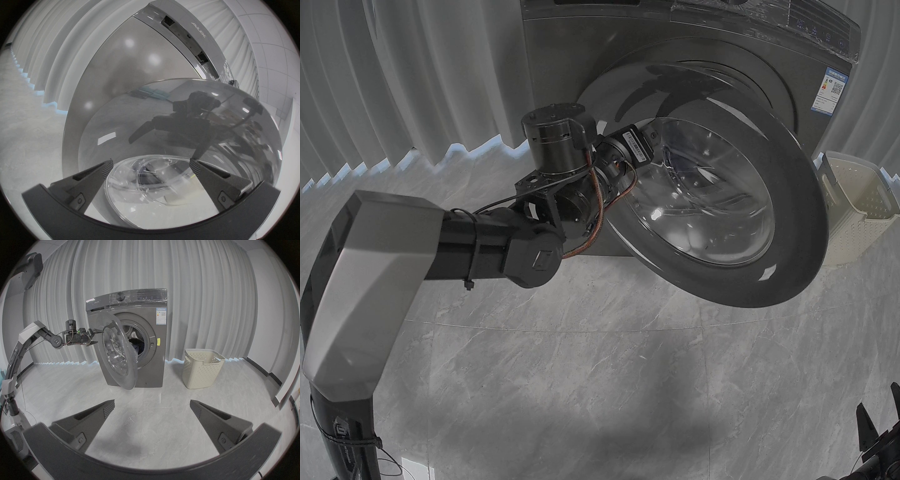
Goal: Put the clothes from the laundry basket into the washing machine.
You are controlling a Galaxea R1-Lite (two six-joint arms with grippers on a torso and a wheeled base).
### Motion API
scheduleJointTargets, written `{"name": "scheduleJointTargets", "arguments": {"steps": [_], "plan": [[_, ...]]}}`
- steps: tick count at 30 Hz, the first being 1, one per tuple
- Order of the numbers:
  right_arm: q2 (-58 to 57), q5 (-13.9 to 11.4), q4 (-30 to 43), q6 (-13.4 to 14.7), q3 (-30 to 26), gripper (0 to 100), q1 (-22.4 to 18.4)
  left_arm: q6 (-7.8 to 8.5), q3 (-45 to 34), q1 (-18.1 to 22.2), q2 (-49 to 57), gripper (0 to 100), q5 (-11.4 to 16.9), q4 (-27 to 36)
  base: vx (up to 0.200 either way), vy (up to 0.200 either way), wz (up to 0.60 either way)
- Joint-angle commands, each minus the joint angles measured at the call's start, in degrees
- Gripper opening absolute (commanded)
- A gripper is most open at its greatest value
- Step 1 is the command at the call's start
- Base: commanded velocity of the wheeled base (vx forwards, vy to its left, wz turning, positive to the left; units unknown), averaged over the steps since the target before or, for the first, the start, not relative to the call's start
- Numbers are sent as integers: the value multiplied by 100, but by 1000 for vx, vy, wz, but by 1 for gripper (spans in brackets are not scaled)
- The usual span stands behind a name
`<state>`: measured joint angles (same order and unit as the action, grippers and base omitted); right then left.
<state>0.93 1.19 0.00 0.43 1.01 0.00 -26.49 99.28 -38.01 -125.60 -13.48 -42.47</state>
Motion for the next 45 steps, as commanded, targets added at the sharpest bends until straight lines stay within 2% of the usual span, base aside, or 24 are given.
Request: {"name": "scheduleJointTargets", "arguments": {"steps": [1,5,7,11,13,16,17,19,21,22,23,28,31,32,33,34,35,36,39,41,45], "plan": [[-93,4,0,1,-92,100,0,-58,223,22,-8,100,-49,-68,0,0,0],[-93,4,0,-8,-84,100,0,-67,417,92,-105,100,-119,-42,0,0,0],[-93,4,0,-8,-84,100,0,-128,549,92,-158,100,-128,-42,0,0,0],[-93,4,0,-8,-92,100,0,-172,452,48,-96,100,-128,-33,0,0,0],[-93,4,0,1,-92,100,0,-163,-32,13,246,100,-119,46,0,0,0],[-93,4,0,-8,-92,100,0,-128,-858,-119,879,100,47,169,0,0,0],[-93,4,0,-8,-84,100,0,-120,-910,-119,914,100,56,178,0,0,0],[-93,-5,0,-25,-84,100,0,-49,-1974,-251,1653,100,434,187,0,0,0],[-93,-32,-9,-43,-84,100,9,135,-2800,-312,2303,100,645,178,0,0,0],[-93,-40,-9,-43,-84,100,9,162,-2870,-312,2356,100,663,178,0,0,0],[-93,-40,0,-16,-84,100,9,469,-3670,-347,2962,100,839,178,0,0,0],[-93,-40,0,-34,-84,100,9,1568,-5938,-312,4782,100,1234,187,0,0,0],[-93,-40,0,-34,-84,100,9,2078,-7019,-295,5757,100,1260,187,0,0,0],[-93,-40,0,-34,-84,100,9,2078,-7019,-295,5757,100,1260,187,0,0,0],[-93,-40,0,-43,-84,100,9,2315,-7590,-277,6346,100,1243,195,0,0,0],[-93,-40,9,-34,-84,100,9,2333,-7634,-277,6390,100,1234,195,0,0,0],[-93,-40,9,-34,-84,100,9,2438,-8082,-216,6953,100,1234,204,0,0,0],[-93,-40,9,-43,-84,100,9,2464,-8249,-101,7155,100,1252,204,0,0,0],[-93,-40,0,-34,-84,100,9,2473,-8829,365,7673,100,1366,204,0,0,0],[-93,-40,9,-34,-84,100,9,2473,-9005,470,7867,100,1436,204,0,0,0],[-93,-40,9,-34,-84,100,9,2473,-9620,989,8737,100,1577,213,0,0,0]]}}
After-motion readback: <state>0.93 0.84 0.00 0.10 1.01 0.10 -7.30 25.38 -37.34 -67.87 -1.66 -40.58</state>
